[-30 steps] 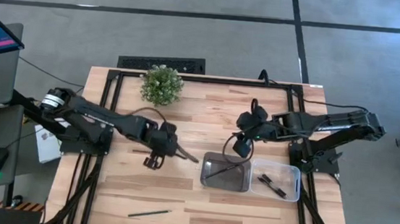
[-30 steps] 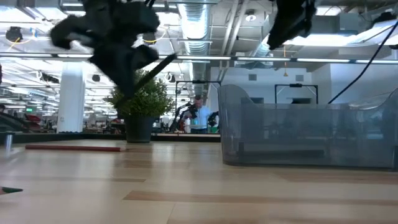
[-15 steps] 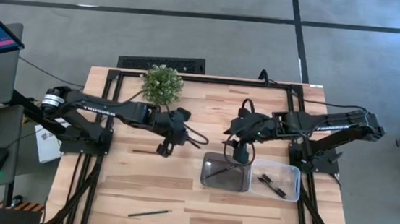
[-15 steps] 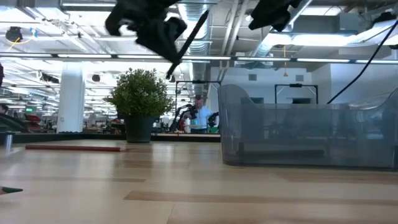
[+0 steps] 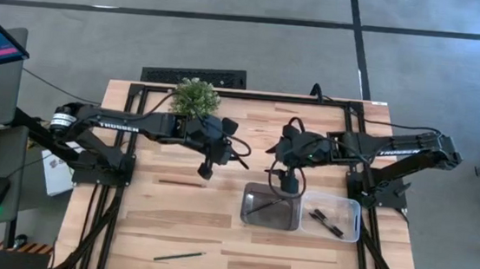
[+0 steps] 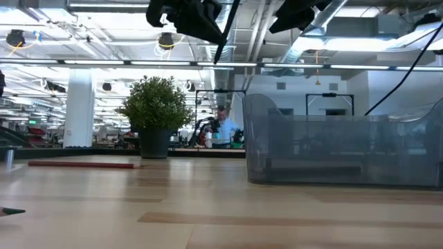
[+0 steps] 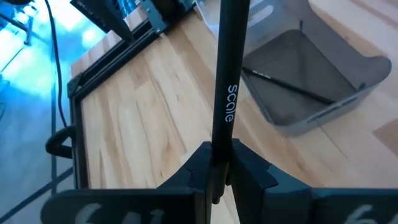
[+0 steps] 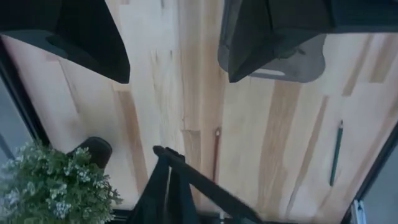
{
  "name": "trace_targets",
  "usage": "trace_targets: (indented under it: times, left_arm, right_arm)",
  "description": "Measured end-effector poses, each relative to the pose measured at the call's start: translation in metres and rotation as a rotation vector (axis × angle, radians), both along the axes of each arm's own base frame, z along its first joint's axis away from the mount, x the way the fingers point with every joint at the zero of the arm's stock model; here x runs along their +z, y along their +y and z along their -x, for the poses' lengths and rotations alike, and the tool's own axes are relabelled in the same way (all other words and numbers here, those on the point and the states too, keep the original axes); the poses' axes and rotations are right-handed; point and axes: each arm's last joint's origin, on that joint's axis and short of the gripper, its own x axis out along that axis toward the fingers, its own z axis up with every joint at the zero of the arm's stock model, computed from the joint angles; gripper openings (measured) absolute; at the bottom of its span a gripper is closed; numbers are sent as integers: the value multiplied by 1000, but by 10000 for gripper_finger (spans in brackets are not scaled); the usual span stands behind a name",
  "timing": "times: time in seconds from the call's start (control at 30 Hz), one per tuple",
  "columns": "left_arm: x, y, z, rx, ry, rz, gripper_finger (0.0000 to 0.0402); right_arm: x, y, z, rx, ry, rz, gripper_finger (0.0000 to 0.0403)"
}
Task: Sort pens & pencils
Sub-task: Put the black pen into the transparent bin
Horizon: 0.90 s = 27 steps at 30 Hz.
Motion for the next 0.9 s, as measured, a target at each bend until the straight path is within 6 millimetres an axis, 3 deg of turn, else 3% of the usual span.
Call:
trace_targets:
  times: [0.2,0.33,0.63,0.9]
  left_arm:
    - [0,4,0,-16,-3,-45,27]
    - [0,6,0,21,3,-128,27]
    - [0,10,-4,59,5,-400,27]
    - [-9,16,-16,72,57,-676,27]
  right_arm:
    - [4,0,-3,24,-47,29,296]
    - [7,-5,-5,-54,-87,-4,296]
    - [11,-24,-9,-378,-171,-380,295]
    - [15,-32,-11,-467,-205,-644,295]
